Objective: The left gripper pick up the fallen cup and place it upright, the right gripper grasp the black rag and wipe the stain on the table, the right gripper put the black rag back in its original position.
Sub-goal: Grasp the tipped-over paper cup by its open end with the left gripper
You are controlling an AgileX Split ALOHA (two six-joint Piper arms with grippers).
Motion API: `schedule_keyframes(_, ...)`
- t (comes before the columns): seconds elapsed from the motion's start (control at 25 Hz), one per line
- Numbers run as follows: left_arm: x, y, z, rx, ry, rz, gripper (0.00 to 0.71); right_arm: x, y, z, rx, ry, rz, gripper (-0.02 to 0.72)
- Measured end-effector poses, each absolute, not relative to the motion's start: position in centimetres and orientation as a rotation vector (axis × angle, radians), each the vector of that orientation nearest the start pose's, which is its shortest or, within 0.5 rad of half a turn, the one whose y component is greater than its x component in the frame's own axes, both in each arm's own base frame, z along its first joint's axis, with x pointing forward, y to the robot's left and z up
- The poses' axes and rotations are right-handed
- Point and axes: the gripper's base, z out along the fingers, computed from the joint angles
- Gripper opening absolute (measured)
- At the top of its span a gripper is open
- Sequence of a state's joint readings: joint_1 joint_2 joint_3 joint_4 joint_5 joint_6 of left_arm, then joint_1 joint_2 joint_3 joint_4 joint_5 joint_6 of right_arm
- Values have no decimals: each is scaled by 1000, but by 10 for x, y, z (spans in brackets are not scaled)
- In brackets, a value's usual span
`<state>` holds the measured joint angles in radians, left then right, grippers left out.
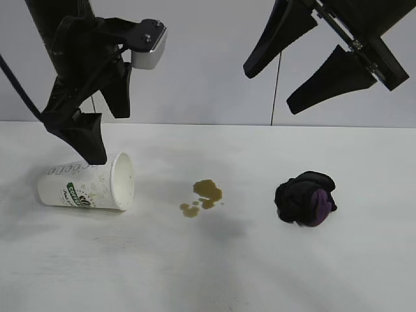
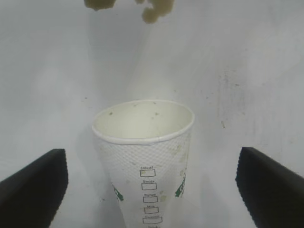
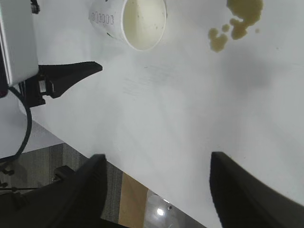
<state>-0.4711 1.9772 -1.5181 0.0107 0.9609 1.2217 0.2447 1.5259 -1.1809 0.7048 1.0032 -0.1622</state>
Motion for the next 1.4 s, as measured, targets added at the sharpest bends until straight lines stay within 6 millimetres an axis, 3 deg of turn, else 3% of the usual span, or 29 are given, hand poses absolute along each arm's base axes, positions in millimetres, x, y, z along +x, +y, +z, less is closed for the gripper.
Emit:
schedule_keyframes(0.24, 373, -181, 192, -2390, -2288, -253, 693, 285, 123, 295, -150, 2717, 935, 430)
schedule_keyframes(1.04, 384, -184, 139, -2452, -2097, -257, 694, 286, 122, 296, -141, 2704, 931, 430)
schedule_keyframes(1.24, 385, -185, 136, -2446, -2106, -256, 692, 288, 122, 296, -134, 2694, 926, 430)
schedule_keyframes(1.4, 384, -185, 137, -2443, -2108, -253, 566, 288, 122, 296, -134, 2693, 925, 430)
